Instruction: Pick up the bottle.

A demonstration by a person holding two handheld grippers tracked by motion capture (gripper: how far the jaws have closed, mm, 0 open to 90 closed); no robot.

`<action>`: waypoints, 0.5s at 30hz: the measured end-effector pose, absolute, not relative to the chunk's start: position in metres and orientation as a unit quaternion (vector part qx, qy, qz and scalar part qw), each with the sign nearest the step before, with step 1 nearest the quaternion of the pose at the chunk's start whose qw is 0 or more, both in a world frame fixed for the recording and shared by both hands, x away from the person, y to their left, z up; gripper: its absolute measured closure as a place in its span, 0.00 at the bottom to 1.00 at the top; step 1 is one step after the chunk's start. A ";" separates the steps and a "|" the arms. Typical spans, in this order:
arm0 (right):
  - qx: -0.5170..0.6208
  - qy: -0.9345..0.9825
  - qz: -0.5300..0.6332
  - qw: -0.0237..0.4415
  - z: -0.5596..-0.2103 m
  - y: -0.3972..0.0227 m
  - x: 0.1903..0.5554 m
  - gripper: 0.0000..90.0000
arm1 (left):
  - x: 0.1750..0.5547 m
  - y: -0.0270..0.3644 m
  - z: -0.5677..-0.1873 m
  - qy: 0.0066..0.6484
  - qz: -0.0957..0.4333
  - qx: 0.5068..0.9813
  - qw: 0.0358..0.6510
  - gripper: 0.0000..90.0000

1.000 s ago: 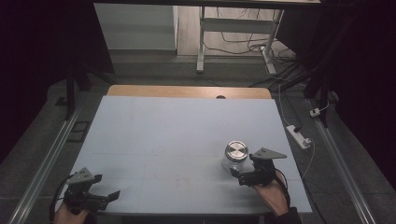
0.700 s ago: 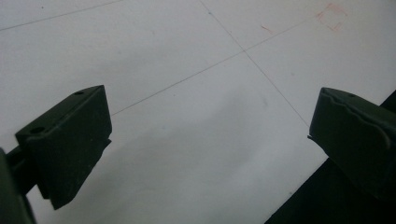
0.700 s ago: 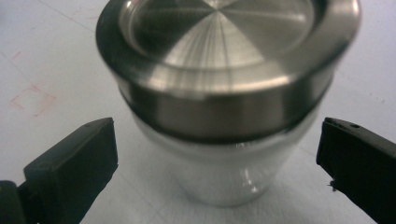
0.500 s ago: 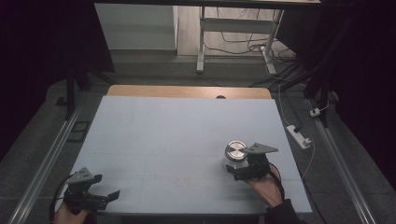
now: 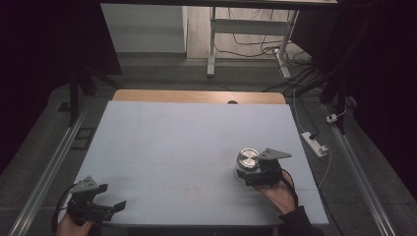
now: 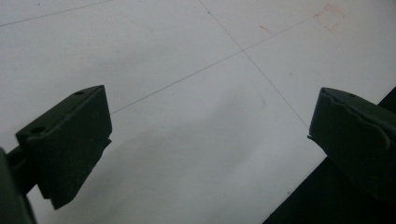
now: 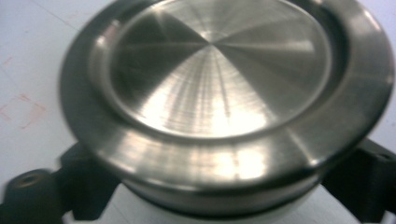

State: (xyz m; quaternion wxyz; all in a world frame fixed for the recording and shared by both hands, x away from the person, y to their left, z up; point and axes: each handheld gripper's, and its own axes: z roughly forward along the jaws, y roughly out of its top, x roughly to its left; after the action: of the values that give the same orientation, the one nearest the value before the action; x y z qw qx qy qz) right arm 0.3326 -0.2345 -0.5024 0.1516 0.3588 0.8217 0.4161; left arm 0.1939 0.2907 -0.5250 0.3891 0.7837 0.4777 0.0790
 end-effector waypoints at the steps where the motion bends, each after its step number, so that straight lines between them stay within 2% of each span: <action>1: 0.353 0.824 0.414 0.157 -0.502 -0.234 0.332 0.14 | 0.194 0.291 -0.525 0.478 0.079 0.784 0.389 0.00; 7: 0.342 0.829 0.405 0.178 -0.500 -0.233 0.329 0.16 | 0.194 0.291 -0.525 0.478 0.078 0.784 0.390 0.00; 15: 0.348 0.827 0.403 0.183 -0.498 -0.231 0.328 0.17 | 0.194 0.291 -0.525 0.477 0.076 0.783 0.391 0.00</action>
State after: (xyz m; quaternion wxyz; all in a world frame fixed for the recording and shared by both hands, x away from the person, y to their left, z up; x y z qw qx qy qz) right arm 0.3283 -0.2313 -0.4976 0.1826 0.3480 0.8267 0.4026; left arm 0.1942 0.2912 -0.5251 0.3909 0.7833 0.4774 0.0759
